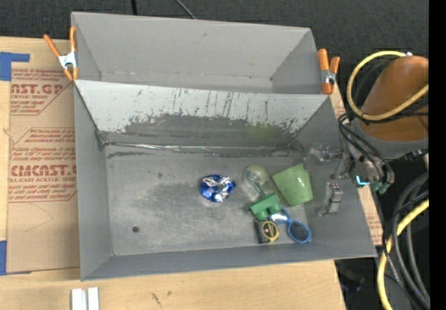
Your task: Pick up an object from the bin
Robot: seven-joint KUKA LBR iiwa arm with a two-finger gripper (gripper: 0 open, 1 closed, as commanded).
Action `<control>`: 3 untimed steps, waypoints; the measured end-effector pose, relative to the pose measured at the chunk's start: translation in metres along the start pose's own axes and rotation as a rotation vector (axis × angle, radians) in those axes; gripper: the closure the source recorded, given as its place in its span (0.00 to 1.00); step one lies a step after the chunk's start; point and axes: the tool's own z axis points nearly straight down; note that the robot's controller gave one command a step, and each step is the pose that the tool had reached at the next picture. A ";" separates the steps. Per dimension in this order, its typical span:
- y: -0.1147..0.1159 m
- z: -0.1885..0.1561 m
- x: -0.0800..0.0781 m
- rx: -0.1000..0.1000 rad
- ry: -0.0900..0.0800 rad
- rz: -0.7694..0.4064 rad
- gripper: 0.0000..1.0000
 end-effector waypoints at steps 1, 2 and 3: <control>0.009 0.079 -0.036 0.006 -0.036 0.055 0.00; 0.010 0.081 -0.036 0.005 -0.033 0.055 1.00; 0.013 -0.021 -0.058 0.003 -0.019 0.040 1.00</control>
Offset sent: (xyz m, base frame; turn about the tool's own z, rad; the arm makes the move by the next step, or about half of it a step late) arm 0.0297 0.0112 -0.0995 0.0549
